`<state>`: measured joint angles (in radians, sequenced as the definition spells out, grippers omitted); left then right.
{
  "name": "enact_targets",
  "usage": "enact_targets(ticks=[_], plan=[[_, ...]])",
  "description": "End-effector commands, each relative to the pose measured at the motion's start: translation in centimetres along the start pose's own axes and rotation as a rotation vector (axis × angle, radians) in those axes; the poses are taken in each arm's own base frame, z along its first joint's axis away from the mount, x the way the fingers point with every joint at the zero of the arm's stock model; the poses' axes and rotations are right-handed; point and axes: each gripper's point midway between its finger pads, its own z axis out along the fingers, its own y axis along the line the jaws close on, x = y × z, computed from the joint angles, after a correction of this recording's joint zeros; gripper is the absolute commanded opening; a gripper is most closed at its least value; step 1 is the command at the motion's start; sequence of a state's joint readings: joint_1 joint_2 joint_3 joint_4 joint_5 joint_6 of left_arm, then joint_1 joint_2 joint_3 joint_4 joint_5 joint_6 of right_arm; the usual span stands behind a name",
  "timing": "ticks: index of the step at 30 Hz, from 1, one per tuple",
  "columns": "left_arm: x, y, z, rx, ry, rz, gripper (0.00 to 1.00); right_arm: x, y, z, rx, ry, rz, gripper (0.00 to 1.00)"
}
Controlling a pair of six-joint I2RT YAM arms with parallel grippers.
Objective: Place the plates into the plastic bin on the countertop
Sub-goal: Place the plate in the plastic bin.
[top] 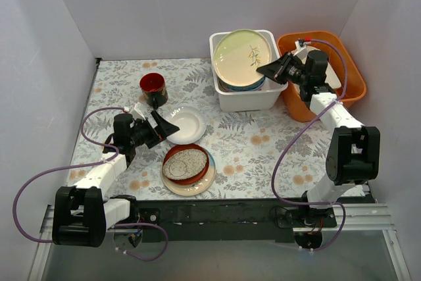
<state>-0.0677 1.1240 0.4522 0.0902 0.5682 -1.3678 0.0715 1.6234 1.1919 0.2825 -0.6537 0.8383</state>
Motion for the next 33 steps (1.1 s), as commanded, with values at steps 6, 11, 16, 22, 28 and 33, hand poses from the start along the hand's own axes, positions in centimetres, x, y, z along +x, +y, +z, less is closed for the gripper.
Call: enact_targets(ticks=[6,11,16,22,28,33], plan=[[0.2,-0.3,0.0,0.019,0.004,0.026,0.98,-5.8,4.8,-0.1,-0.114,-0.137,-0.145,0.01],[0.3,-0.1,0.0,0.016,0.006,0.022,0.98,-6.4,3.5,0.3,-0.086,-0.145,-0.139,0.01],[0.4,0.0,0.0,0.014,0.008,0.02,0.98,-7.1,2.4,1.1,-0.057,-0.15,-0.136,0.01],[0.4,0.1,0.0,0.013,0.009,0.018,0.98,-6.9,0.5,2.1,-0.027,-0.131,-0.115,0.01],[0.5,0.1,0.1,0.013,0.011,0.018,0.98,-7.1,-0.9,2.8,0.013,-0.12,-0.116,0.01],[0.7,0.3,0.2,0.01,0.017,0.013,0.98,-7.3,-1.8,3.3,0.057,-0.117,-0.129,0.01]])
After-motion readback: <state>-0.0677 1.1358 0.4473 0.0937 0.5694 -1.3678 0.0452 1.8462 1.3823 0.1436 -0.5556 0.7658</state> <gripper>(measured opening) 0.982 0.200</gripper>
